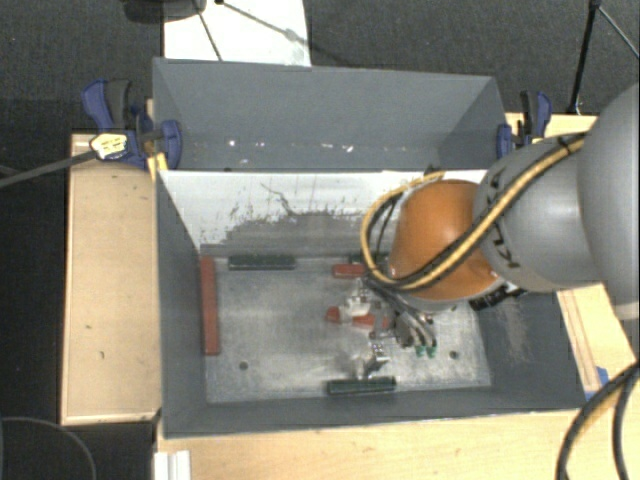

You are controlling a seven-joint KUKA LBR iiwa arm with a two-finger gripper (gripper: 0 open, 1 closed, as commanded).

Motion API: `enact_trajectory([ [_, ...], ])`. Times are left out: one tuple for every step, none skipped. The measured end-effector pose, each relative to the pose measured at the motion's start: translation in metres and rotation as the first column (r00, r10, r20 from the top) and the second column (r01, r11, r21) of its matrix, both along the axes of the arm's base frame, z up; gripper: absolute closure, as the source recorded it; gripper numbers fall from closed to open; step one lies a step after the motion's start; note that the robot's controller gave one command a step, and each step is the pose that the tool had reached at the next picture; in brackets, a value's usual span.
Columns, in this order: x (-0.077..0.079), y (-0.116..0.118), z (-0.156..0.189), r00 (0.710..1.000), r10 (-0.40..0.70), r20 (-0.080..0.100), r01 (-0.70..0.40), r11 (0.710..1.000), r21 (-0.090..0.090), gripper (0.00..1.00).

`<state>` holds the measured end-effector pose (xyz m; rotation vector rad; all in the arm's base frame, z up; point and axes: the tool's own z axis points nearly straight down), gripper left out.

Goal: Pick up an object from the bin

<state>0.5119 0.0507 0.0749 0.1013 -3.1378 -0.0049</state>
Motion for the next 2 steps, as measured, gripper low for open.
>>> enact_trajectory([
  [0.001,0.0,0.0,1.0,-0.002,0.003,0.002,1.0,0.0,0.0],
  [0.084,-0.039,0.004,0.993,0.115,0.025,-0.115,0.993,0.002,1.0],
])
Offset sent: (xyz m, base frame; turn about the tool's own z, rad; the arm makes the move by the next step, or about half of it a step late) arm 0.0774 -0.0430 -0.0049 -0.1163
